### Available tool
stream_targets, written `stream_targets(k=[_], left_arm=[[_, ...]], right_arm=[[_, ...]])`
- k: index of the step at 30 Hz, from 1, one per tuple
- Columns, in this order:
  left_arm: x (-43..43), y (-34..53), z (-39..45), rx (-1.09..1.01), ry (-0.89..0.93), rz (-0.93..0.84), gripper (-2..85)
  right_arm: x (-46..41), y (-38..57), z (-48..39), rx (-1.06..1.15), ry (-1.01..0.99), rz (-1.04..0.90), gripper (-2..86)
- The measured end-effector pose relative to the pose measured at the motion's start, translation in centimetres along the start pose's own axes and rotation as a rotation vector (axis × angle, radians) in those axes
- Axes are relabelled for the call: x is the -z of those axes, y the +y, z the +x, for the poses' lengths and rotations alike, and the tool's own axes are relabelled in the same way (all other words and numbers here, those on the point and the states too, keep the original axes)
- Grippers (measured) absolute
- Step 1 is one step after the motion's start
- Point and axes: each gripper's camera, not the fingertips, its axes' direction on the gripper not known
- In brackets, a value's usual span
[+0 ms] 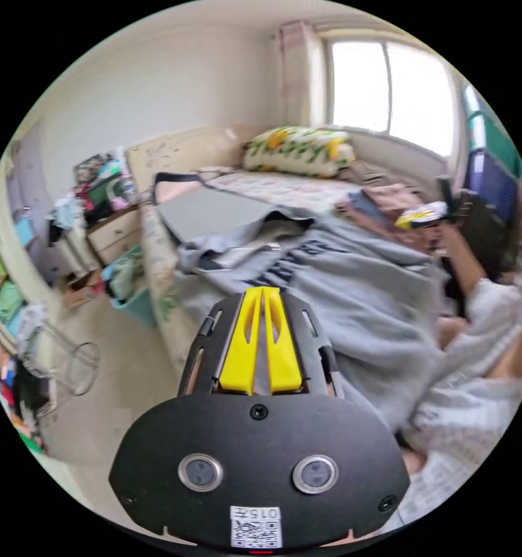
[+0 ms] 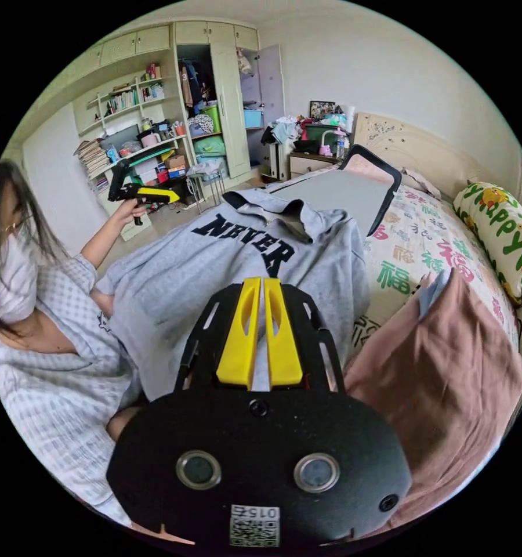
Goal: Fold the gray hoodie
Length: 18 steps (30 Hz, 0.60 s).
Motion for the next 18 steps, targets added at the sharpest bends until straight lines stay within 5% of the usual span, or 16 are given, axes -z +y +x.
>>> stream_targets(k=[5, 11, 18], left_arm=[[0.2, 5.5, 5.6, -0.044, 0.195, -0.093, 3.2], [-1.3, 7.5, 9.5, -0.110, 0.032, -0.214, 8.5], [-2.5, 9.1, 9.2, -0.123, -0.215, -0.295, 9.1]], right_arm=[[1.7, 9.1, -5.1, -0.063, 0.070, 0.033, 1.9], [-1.9, 13.5, -6.4, -0.193, 0.290, -0.048, 5.8], [-4.7, 10.4, -5.5, -0.208, 0.250, 0.014, 8.9]])
